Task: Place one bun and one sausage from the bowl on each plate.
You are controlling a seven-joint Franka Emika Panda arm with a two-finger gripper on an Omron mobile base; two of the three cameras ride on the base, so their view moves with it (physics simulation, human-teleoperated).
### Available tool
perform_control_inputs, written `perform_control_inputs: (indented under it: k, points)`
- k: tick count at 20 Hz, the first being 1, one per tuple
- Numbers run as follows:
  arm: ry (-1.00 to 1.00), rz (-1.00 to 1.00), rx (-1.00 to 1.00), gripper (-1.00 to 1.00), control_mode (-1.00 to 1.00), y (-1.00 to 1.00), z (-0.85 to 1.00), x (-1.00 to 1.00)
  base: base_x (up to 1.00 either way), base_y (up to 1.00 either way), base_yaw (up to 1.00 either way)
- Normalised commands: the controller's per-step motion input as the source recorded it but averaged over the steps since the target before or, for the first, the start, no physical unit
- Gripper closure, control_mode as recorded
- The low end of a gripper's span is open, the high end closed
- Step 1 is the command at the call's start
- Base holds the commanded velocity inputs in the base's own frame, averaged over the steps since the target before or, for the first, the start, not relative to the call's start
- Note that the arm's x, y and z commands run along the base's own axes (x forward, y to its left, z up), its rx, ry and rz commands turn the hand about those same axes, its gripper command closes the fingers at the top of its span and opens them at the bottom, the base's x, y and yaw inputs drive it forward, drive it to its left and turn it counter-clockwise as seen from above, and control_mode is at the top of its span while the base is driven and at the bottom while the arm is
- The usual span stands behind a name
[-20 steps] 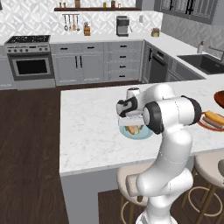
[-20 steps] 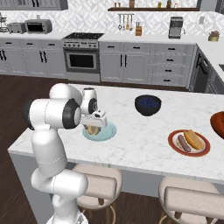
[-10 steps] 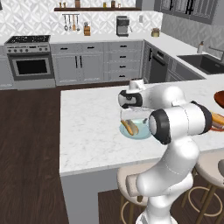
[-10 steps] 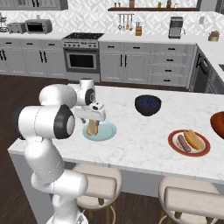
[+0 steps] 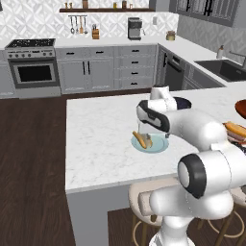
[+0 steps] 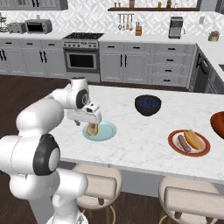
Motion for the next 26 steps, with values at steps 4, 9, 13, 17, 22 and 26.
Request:
perform_control_inputs:
  k: [4, 9, 13, 17, 22, 26]
  points:
    - [0.0, 0.0, -0.01, -1.0, -1.0, 0.0, 0.71, -0.76, 0.0, 0.0, 0.0]
    - [-0.03, 0.02, -0.01, -1.0, -1.0, -0.21, 0.11, -0.59, 0.0, 0.0, 0.0]
    - [-0.1, 0.02, 0.0, -1.0, -1.0, -0.14, -0.04, -0.67, 0.0, 0.0, 0.0]
    - [-0.09, 0.02, 0.0, -1.0, -1.0, 0.0, -0.03, -0.37, 0.0, 0.0, 0.0]
    - [0.0, 0.0, 0.0, -1.0, -1.0, 0.0, 0.0, -0.01, 0.0, 0.0, 0.0]
    - [0.0, -0.01, 0.0, -1.0, -1.0, -0.03, 0.0, -0.01, 0.0, 0.0, 0.0]
